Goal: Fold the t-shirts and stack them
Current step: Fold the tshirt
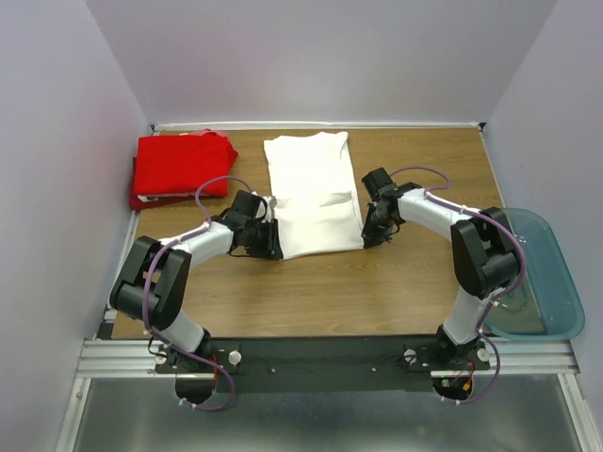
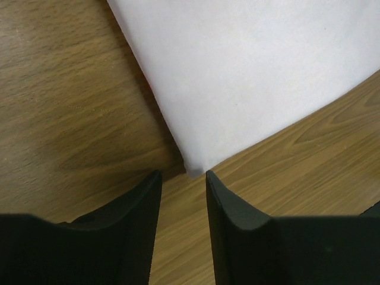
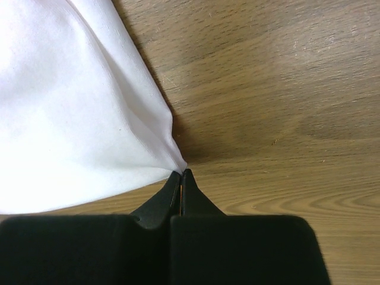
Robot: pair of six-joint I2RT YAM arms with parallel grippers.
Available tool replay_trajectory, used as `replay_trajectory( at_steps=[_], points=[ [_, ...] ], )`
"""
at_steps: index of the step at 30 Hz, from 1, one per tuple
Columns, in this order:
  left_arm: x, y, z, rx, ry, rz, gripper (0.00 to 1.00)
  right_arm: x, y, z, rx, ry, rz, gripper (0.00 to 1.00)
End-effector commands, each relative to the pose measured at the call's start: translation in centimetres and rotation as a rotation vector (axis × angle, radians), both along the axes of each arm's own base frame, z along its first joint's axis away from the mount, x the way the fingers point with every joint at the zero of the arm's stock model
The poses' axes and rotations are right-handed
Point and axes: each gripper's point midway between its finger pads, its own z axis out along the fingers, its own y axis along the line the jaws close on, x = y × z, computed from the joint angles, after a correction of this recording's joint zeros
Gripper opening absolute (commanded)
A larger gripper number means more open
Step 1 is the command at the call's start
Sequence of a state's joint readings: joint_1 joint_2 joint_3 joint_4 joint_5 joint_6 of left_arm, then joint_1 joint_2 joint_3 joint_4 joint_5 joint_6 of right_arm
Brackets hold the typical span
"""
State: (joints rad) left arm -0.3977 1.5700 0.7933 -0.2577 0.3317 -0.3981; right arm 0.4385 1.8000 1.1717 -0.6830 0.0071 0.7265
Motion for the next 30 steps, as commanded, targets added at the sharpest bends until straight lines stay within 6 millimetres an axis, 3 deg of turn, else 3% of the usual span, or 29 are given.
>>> replay_trajectory(
  at_steps=[1,17,20,23,24,26,30],
  points=[
    [-2.2,1.0,-1.3,0.049,0.079,0.021,0.48,0.5,-0.7,0.2,-0.034,-0.007,0.005,0.01],
    [-2.9,-0.7,-2.8,0.065,0.117,-0.006,0.51,0.7,-0.4,0.3,-0.026,-0.008,0.018,0.01],
    [-3.1,-0.8,-3.3,0.086,0.124,-0.006,0.45,0.8,-0.3,0.4,-0.024,-0.01,0.018,0.0],
    [-3.3,-0.7,-3.8,0.108,0.131,-0.004,0.25,0.8,-0.3,0.4,-0.023,-0.011,0.022,0.0],
    [-3.3,-0.5,-4.1,0.121,0.134,0.0,0.12,0.8,-0.3,0.5,-0.023,-0.013,0.021,0.0],
    [-3.3,-0.2,-4.2,0.136,0.135,0.002,0.01,0.8,-0.4,0.5,-0.027,-0.015,0.022,0.01],
    [-3.0,0.9,-4.1,0.198,0.119,0.011,0.0,0.5,-1.0,0.5,-0.05,-0.02,0.024,0.01]
  ],
)
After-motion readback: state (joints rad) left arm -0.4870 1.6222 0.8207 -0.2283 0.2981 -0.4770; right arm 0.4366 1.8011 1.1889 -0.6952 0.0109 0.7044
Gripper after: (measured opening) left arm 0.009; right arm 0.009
